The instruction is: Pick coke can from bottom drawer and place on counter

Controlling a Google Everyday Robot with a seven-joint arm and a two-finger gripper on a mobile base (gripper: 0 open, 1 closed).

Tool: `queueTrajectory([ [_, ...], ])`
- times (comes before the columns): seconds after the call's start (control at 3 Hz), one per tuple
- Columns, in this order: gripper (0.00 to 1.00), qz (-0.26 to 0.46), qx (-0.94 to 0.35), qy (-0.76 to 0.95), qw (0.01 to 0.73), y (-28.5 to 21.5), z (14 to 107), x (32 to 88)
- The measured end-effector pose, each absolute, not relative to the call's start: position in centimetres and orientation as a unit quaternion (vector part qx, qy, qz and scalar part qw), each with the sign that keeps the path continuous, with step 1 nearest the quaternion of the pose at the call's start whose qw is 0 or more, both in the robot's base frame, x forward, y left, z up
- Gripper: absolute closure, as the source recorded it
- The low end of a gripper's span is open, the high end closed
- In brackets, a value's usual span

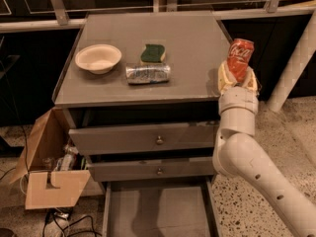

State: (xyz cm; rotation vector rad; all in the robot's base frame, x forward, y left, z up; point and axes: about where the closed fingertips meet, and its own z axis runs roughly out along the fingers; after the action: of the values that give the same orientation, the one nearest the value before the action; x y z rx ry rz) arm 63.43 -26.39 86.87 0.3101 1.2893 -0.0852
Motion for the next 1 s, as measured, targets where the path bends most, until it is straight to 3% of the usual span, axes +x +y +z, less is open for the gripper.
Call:
queueTrajectory([
  [0.33,1.00,0.001,0.170,0.597,0.784,-26.2,85.7,62.6],
  [1.0,1.00,0.003,0.149,0.623,0.768,-27.2,87.1,63.4],
])
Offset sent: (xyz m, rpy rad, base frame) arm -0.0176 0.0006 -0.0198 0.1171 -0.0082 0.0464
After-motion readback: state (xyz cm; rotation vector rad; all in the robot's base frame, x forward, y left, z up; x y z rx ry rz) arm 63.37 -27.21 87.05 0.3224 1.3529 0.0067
